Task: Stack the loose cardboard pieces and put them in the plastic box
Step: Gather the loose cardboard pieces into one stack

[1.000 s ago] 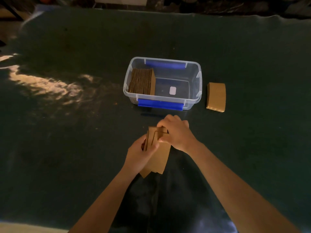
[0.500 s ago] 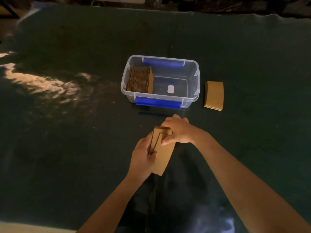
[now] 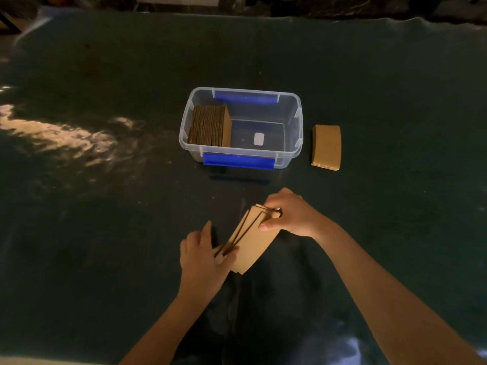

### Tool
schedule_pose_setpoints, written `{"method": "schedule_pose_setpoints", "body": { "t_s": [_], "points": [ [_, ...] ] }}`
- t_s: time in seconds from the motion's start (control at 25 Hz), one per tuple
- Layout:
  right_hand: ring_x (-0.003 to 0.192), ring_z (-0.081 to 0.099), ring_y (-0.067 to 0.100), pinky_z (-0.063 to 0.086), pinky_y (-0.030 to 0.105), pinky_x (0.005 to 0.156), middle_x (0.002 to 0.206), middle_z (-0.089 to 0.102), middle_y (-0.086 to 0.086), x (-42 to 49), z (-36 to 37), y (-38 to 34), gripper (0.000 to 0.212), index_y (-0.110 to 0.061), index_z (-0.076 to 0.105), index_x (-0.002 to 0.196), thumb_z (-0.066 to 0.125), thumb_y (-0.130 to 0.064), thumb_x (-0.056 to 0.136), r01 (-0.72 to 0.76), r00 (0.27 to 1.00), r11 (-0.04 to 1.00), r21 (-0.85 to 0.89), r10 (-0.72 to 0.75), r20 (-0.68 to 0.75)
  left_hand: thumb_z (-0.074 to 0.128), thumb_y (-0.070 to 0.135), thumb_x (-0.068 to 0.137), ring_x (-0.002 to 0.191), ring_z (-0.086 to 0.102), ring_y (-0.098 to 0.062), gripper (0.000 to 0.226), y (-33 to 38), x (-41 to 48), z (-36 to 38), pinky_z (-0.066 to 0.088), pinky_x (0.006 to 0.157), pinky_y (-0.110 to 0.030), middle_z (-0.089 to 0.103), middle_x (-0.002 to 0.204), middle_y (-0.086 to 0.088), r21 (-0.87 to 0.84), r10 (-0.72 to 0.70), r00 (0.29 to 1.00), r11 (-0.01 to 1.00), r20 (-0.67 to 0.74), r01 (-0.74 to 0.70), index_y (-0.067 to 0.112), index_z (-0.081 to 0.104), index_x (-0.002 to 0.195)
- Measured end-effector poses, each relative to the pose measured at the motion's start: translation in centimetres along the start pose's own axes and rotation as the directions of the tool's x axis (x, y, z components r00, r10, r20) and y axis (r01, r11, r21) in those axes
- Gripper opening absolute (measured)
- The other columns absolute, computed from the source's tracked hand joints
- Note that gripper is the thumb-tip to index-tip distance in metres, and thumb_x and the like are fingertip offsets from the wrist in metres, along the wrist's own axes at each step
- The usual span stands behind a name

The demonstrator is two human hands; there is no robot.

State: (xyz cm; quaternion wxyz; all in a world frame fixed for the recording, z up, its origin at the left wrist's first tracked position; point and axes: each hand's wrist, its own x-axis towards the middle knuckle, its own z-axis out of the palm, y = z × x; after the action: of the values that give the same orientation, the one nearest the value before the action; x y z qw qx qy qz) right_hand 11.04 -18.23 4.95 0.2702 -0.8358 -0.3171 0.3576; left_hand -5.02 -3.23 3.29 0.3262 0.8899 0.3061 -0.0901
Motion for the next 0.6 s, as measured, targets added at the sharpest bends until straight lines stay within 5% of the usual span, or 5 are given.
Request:
{"method": "schedule_pose_setpoints", "body": {
  "t_s": [0.12, 0.36, 0.6],
  "points": [
    [0.093, 0.04, 0.01, 0.027, 0.038, 0.089, 0.076, 0.049, -0.021, -1.1, 0.5, 1.0, 0.013, -0.037, 0.056, 0.073, 0.066, -0.034, 0.078, -0.008, 0.997, 1.0, 0.018, 0.009, -0.075, 0.065, 0.036, 0.08, 0.116, 0.043, -0.016, 0.074, 0.1, -1.8, 0.6, 0.04, 0.095, -0.03, 0.029, 0.137, -0.005, -0.143, -0.121, 0.985, 0.98, 0.125, 0.138, 0.02, 0.026, 0.14],
    [0.094, 0.042, 0.007, 0.029, 0.039, 0.096, 0.084, 0.056, -0.017, -2.8, 1.5, 1.7, 0.009, -0.027, 0.064, 0.087, 0.065, -0.032, 0.08, -0.014, 0.99, 0.998, 0.066, 0.024, -0.14, 0.063, 0.02, 0.083, 0.105, 0.052, -0.01, 0.044, 1.2, -2.5, 2.1, 0.041, 0.085, -0.021, 0.052, 0.125, -0.001, -0.264, -0.115, 0.989, 0.955, 0.09, 0.135, 0.02, 0.048, 0.124],
    [0.087, 0.045, 0.0, 0.034, 0.025, 0.071, 0.087, 0.052, -0.013, -4.0, -5.5, 2.4, 0.013, -0.042, 0.06, 0.079, 0.068, -0.032, 0.076, -0.031, 0.97, 0.994, 0.108, 0.056, -0.238, 0.061, 0.025, 0.084, 0.086, 0.057, -0.002, 0.028, 6.8, 0.3, 1.7, 0.044, 0.058, -0.008, 0.06, 0.106, 0.007, -0.369, 0.068, 0.997, 0.928, 0.029, -0.052, 0.019, 0.055, 0.111]
  ]
}}
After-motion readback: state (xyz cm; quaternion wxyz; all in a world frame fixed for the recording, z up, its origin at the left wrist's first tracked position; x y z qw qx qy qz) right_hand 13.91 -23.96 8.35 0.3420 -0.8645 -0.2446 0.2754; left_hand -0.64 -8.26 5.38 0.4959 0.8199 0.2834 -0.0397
